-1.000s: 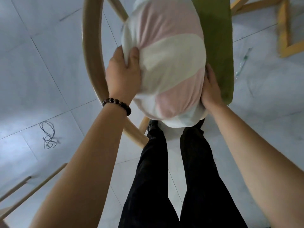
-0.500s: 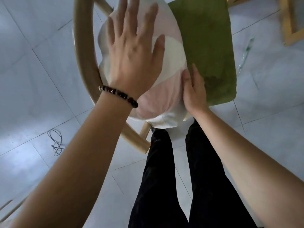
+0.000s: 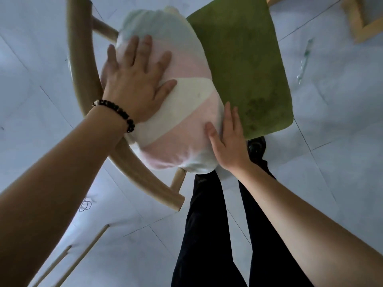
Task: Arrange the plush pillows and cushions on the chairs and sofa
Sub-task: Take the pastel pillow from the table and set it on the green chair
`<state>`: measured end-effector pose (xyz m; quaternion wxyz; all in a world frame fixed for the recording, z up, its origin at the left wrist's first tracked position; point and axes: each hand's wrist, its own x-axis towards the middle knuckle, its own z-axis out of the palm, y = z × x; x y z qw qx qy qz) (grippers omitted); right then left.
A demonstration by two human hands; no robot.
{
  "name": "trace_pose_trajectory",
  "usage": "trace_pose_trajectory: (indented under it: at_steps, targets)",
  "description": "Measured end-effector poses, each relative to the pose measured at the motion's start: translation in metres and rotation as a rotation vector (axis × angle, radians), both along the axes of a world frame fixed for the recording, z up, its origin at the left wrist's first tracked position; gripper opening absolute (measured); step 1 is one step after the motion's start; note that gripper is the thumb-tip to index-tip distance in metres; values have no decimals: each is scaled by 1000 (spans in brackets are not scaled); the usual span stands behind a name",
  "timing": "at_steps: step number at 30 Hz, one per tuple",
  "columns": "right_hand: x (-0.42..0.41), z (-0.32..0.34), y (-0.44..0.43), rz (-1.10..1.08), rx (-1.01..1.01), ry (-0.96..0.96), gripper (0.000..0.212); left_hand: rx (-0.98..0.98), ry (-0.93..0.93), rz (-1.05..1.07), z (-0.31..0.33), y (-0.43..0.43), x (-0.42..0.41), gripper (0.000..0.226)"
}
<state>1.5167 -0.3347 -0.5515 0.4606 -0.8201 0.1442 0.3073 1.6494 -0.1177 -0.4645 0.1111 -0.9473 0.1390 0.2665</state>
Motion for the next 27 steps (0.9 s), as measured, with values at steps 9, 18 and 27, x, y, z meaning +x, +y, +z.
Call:
trace_pose_trajectory:
  at_steps: [9, 18, 27]
  targets:
    - [25, -10, 32, 25, -13, -113, 88, 228, 131, -239, -88, -71, 93, 74]
    - [11, -12, 9, -39, -11, -71, 90, -28, -30, -86, -66, -75, 91, 62]
    - [66, -34, 22, 82, 130, -222, 76, -102, -193, 113, -17, -29, -60, 64]
